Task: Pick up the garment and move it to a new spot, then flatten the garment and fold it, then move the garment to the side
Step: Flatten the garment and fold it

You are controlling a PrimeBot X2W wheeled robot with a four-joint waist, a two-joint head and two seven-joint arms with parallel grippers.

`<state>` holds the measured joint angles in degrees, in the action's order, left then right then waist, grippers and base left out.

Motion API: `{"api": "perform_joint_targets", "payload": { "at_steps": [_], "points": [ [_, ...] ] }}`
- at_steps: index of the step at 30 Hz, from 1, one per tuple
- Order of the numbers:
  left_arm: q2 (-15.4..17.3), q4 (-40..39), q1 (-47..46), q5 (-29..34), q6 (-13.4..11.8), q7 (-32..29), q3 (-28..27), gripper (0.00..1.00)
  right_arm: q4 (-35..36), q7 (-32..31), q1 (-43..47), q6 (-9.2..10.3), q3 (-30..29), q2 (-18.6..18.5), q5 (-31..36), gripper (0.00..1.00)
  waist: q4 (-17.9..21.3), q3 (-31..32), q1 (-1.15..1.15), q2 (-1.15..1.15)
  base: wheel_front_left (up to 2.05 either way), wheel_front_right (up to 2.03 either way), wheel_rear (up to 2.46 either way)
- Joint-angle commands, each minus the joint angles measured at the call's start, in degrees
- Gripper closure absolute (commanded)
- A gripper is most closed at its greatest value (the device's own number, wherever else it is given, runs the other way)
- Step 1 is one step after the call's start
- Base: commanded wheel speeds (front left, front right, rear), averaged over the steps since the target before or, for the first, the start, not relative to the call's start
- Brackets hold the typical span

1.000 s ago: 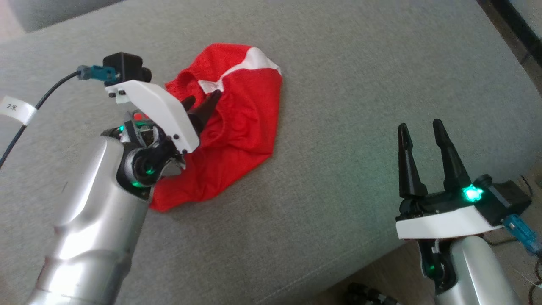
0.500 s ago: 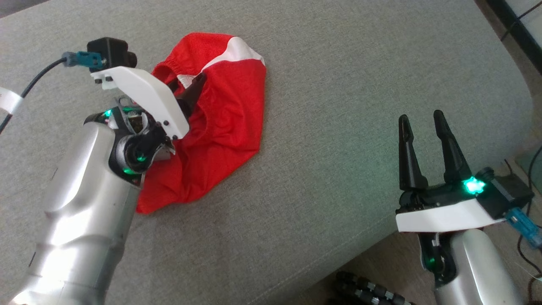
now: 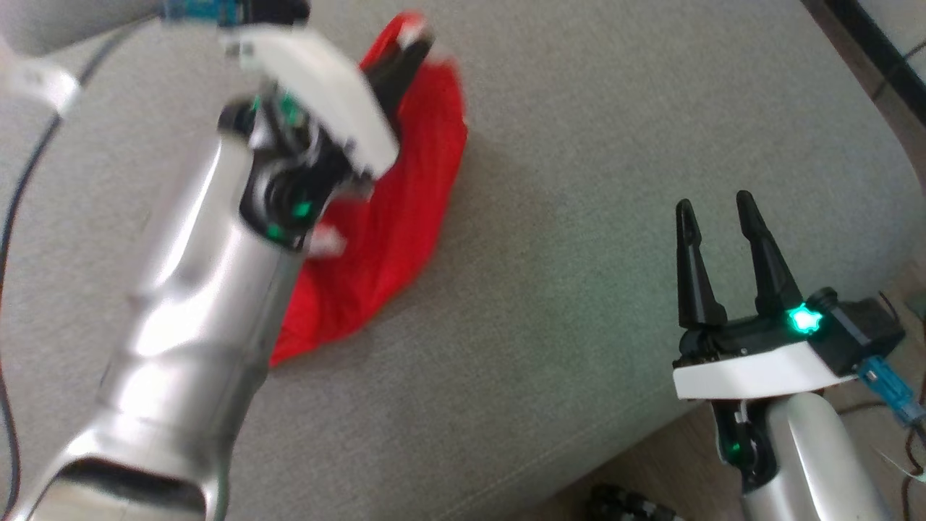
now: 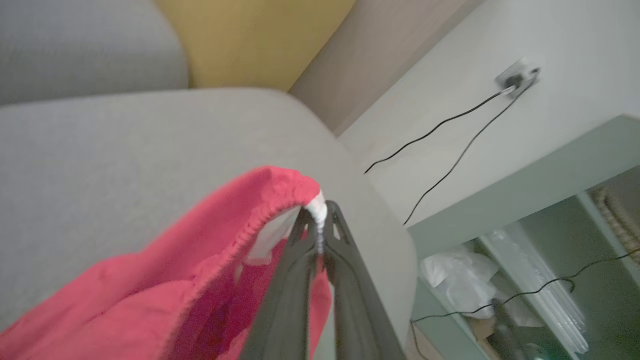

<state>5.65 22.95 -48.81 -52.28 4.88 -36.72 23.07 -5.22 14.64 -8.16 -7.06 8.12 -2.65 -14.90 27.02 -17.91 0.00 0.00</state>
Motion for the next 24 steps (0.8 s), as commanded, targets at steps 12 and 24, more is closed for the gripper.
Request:
{"api": "perform_joint_targets", "payload": {
  "at_steps": [12,24],
  "points": [
    [0.7,-19.2,-4.5,-10.9,-1.5,-3.1,-3.8,1.0,1.7,0.4,3.4,-0.43,-0.2,-0.2,4.4,0.0,-10.2,8.0,0.0,0.0,0.0,0.0,0.0],
    [12.9,-38.2,32.0,-13.0,-2.9,-4.9,-4.2,1.0,1.1,0.4,5.4,-0.43,-3.6,-1.6,3.2,0.0,-20.8,8.4,0.0,0.0,0.0,0.0,0.0]
  ]
}}
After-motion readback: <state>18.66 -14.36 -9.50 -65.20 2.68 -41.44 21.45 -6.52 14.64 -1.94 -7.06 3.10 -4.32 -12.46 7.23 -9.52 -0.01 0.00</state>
